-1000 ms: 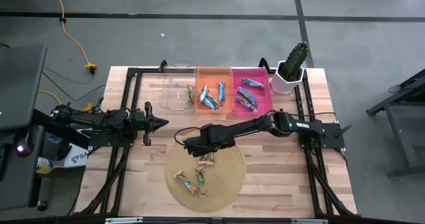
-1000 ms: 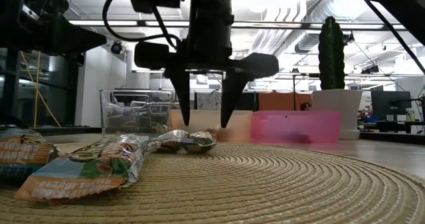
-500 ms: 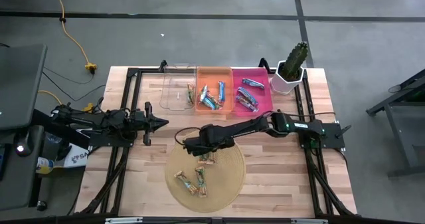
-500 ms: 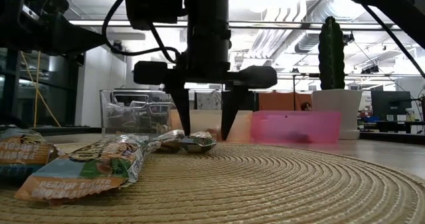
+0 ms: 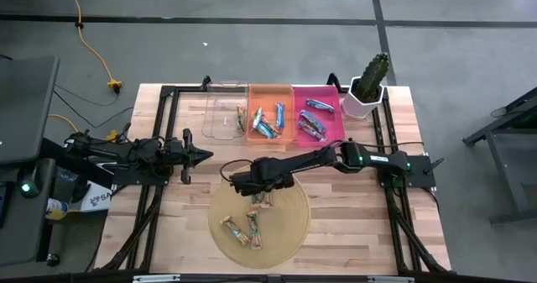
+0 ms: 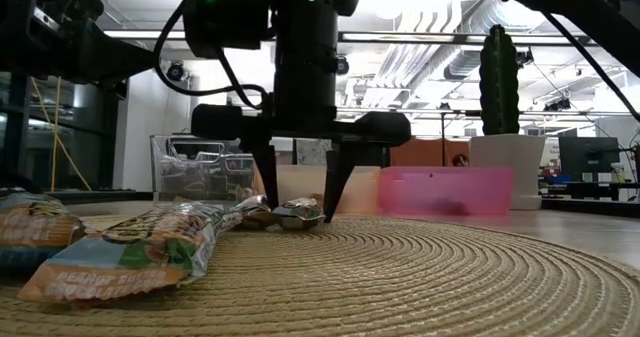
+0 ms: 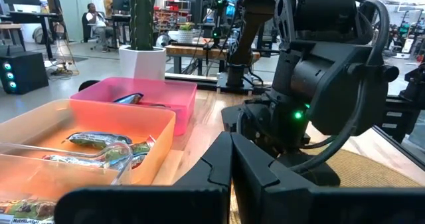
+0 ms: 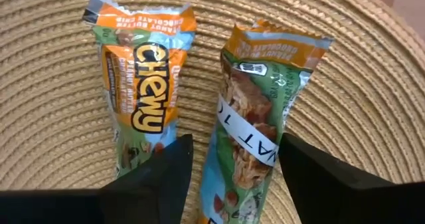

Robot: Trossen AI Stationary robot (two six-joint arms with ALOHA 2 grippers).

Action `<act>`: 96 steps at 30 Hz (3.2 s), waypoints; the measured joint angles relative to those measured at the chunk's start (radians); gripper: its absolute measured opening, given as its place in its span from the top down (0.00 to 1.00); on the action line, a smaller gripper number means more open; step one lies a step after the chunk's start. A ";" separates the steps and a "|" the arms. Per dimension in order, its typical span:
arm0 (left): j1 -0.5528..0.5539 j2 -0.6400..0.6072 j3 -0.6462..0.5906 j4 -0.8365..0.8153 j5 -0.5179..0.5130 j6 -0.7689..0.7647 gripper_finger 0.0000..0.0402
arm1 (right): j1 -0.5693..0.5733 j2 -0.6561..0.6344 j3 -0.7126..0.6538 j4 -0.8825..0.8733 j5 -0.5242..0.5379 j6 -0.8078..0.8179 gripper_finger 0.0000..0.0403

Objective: Pick and place Granola Bars by type
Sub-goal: Put the yellow granola bar into the transparent bin

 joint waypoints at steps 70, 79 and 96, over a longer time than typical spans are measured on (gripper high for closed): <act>0.000 0.000 0.000 0.000 0.000 0.000 1.00 | 0.063 -0.242 -0.001 0.144 0.399 -0.207 0.84; 0.000 0.000 0.000 0.000 0.000 0.000 1.00 | 0.107 -0.290 -0.001 0.396 0.640 -0.615 0.87; 0.000 0.000 0.000 0.000 0.000 0.000 1.00 | 0.210 -0.345 -0.001 1.044 0.872 -1.404 0.88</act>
